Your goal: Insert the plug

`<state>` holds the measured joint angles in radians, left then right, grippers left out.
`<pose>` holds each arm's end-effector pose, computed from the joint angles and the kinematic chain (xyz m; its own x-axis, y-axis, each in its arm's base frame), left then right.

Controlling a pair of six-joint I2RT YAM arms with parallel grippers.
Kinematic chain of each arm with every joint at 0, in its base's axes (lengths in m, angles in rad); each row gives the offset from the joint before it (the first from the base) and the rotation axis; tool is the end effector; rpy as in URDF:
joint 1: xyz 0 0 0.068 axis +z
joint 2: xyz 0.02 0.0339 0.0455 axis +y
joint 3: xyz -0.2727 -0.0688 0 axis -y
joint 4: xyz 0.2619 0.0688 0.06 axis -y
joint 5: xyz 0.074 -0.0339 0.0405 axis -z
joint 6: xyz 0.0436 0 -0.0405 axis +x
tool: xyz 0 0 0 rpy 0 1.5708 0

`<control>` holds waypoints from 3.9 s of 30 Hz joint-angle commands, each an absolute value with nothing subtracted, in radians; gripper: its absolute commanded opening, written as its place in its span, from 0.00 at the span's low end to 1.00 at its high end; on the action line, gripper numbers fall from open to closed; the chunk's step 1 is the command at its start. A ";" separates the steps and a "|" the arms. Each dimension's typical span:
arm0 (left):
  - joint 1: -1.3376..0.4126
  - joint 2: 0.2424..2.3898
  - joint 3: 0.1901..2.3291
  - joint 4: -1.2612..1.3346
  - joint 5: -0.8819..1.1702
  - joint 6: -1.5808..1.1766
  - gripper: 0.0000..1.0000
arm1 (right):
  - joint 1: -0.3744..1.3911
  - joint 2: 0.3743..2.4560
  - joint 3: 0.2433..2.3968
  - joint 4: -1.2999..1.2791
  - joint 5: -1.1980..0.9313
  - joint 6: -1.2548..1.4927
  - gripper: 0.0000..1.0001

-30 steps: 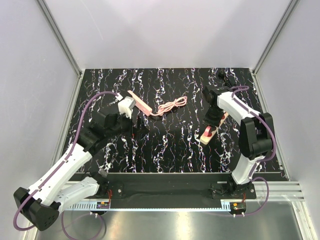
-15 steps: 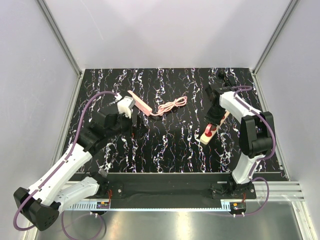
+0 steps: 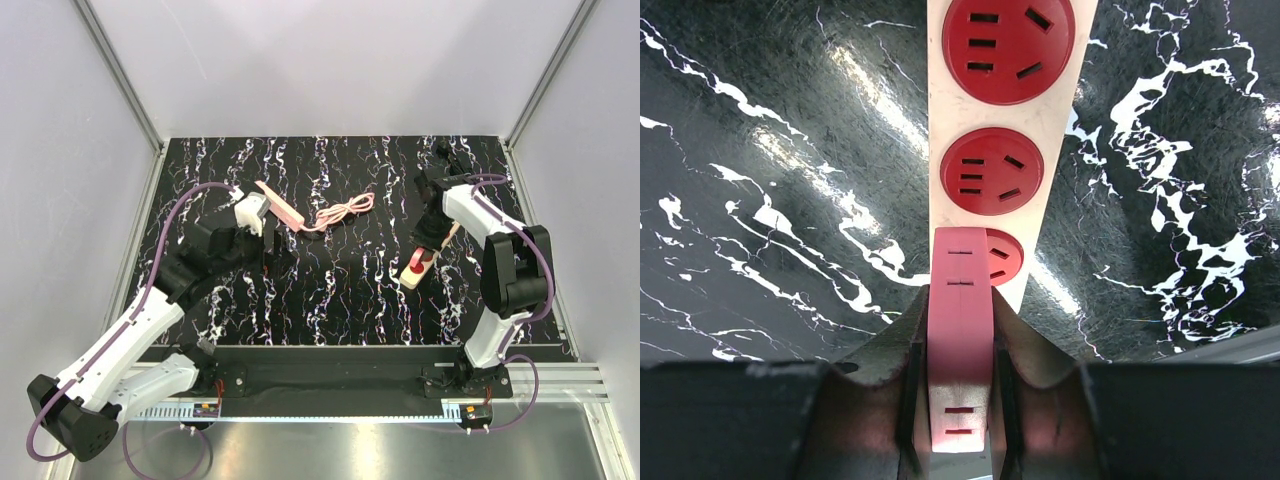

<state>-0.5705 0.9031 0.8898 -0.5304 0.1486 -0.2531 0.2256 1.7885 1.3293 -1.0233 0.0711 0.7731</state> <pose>0.1767 -0.1210 0.3236 -0.5820 0.0792 -0.8094 0.5113 0.8095 -0.2884 0.3424 0.0754 0.2004 -0.8465 0.5204 -0.1125 0.5227 0.8525 0.0109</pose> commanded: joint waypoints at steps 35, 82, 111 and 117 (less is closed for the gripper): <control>-0.575 0.887 0.899 -0.511 0.120 -0.232 0.99 | 0.218 1.749 1.315 -1.035 0.044 0.733 0.00; -0.575 0.885 0.900 -0.515 0.117 -0.232 0.99 | 0.216 1.753 1.356 -1.057 0.087 0.749 0.00; -0.575 0.885 0.899 -0.517 0.107 -0.230 0.99 | 0.218 1.772 1.270 -0.974 0.029 0.767 0.00; -0.575 0.885 0.900 -0.515 0.113 -0.230 0.99 | 0.227 1.779 1.215 -0.954 0.038 0.785 0.00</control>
<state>-0.5705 0.9028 0.8898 -0.5430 0.1257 -0.2428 0.2169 1.7607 1.2701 -0.9878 0.0399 0.7593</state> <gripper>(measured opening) 0.987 0.276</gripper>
